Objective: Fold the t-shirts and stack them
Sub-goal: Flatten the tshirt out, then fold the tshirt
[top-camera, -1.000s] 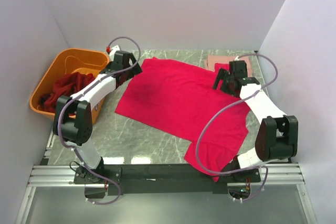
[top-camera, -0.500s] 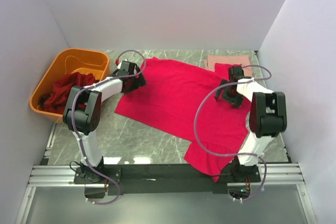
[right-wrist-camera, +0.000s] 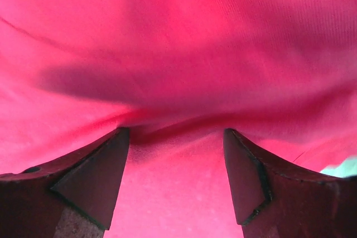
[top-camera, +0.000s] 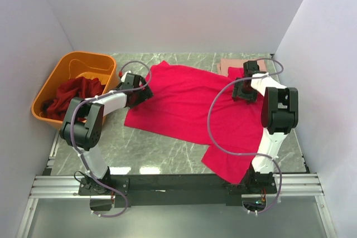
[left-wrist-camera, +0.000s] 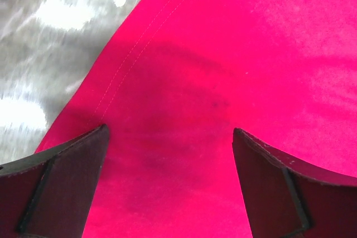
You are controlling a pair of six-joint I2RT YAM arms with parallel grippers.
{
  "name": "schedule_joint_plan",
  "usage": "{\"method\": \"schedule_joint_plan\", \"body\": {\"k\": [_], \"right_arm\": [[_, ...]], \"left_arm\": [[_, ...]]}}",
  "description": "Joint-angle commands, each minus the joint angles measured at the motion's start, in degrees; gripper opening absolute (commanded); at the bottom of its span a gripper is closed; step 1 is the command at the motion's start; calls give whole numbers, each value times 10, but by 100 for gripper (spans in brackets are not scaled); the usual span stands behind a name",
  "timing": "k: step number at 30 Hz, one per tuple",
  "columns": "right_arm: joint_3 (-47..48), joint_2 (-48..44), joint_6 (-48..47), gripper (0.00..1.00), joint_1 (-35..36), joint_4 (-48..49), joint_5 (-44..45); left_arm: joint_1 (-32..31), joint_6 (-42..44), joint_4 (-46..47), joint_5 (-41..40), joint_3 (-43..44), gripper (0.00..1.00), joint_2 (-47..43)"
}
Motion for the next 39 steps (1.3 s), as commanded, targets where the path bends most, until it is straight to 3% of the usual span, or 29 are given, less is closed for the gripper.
{"method": "schedule_joint_plan", "body": {"k": [1, 5, 9, 14, 17, 25, 28, 34, 39], "right_arm": [[43, 30, -81, 75, -5, -1, -12], [65, 28, -105, 79, -5, -17, -5], [37, -24, -68, 90, 0, -41, -15], [-66, -175, 0, 93, 11, -35, 45], [-103, -260, 100, 94, 10, -47, 103], [-261, -486, 166, 98, 9, -4, 44], [-279, -516, 165, 98, 9, -15, 19], [-280, -513, 158, 98, 9, -47, 5], [-278, -509, 159, 98, 10, -67, 18]], "left_arm": [[-4, -32, -39, 17, -52, 100, -23], [-14, -44, -43, 17, -81, 99, -79], [-16, -42, -80, -24, -66, 99, -126], [-16, -57, -150, -30, -75, 99, -206], [-16, -72, -204, -68, -115, 99, -262], [-13, -138, -243, -111, -198, 98, -302], [-12, -143, -202, -100, -220, 90, -295], [-9, -146, -189, -93, -230, 57, -262], [-9, -140, -191, -77, -243, 38, -267]]}}
